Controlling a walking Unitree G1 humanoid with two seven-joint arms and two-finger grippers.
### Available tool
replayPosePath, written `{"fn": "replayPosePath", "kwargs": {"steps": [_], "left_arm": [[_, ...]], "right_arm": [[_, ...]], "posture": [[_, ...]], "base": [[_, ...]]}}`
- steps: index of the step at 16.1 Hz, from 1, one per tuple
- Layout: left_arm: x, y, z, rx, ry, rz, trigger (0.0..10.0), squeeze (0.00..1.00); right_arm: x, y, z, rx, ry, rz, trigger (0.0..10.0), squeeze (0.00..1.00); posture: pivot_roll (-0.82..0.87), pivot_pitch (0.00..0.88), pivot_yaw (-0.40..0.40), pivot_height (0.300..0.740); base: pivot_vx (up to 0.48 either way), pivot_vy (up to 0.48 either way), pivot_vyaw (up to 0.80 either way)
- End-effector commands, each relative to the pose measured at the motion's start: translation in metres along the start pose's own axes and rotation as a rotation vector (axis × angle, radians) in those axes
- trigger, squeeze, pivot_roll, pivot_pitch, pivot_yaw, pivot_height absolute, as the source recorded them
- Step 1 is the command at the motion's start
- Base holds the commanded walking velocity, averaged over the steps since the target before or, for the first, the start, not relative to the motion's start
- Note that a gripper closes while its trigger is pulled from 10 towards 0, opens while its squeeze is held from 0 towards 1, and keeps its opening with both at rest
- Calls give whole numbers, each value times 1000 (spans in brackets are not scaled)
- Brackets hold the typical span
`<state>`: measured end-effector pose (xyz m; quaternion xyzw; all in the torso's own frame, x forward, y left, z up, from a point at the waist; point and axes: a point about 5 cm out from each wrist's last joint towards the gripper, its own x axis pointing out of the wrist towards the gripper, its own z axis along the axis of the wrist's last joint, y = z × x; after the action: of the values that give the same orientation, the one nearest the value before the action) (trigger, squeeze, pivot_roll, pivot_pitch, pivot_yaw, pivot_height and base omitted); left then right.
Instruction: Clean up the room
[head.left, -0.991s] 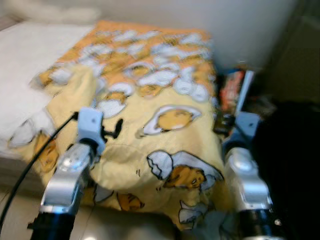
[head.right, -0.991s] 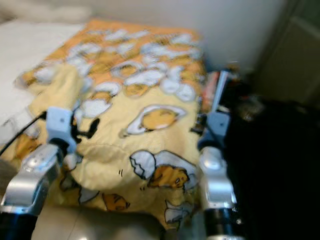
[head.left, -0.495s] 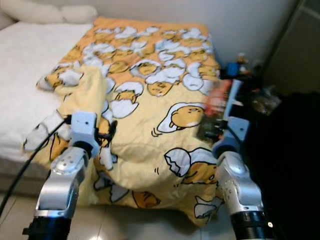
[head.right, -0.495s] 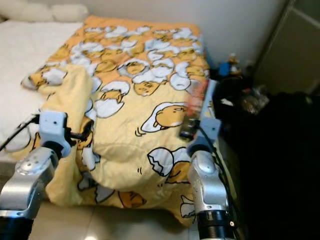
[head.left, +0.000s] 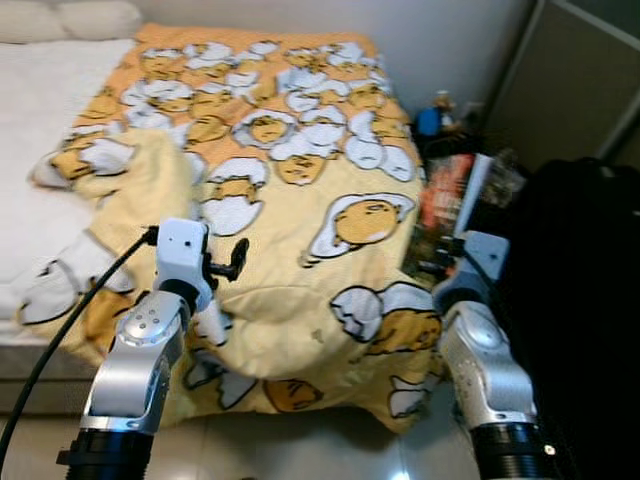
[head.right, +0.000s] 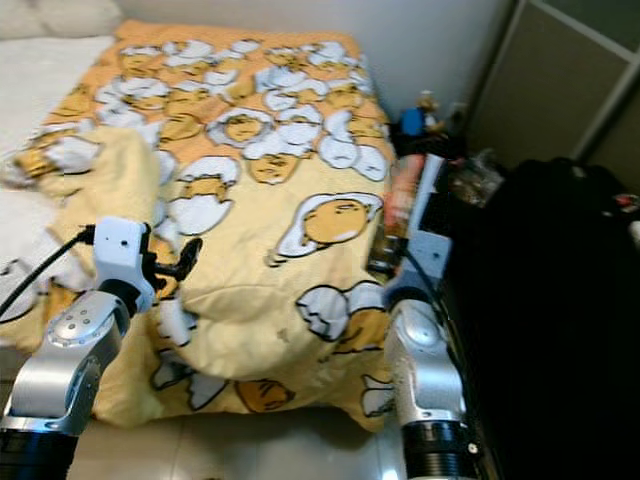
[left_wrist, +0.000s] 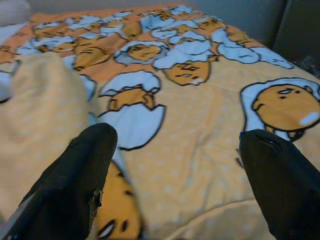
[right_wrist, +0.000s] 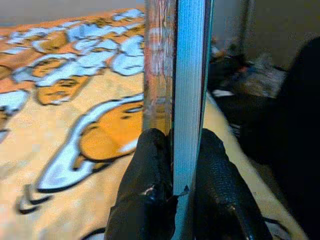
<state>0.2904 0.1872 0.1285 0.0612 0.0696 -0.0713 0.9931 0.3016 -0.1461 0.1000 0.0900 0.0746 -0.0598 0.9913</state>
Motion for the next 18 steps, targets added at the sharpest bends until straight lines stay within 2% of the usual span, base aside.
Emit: {"fn": "replayPosePath", "kwargs": {"steps": [1,3,7,14,18], "left_arm": [[1,2,0,3,4,1,10000,0],[0,3,0,5,6,5,10000,0],[0,6,1,11,7,7,10000,0],[-1,4,2,14,6,-1,10000,0],[0,6,4,21,3,-2,10000,0]], "right_arm": [[2,-3,14,11,-61,-7,10000,0],[2,-2,14,34,-55,-9,10000,0],[2,-2,11,24,-46,-13,10000,0],[3,-3,12,23,-56,-31,10000,0],[3,3,13,17,-59,-13,10000,0]], "posture": [[34,0,-2,740],[42,0,-7,740],[46,0,-4,740],[45,0,-4,740],[46,0,-2,740]], "base": [[0,428,0],[0,428,-400],[0,425,-591],[0,428,0],[0,429,0]]}}
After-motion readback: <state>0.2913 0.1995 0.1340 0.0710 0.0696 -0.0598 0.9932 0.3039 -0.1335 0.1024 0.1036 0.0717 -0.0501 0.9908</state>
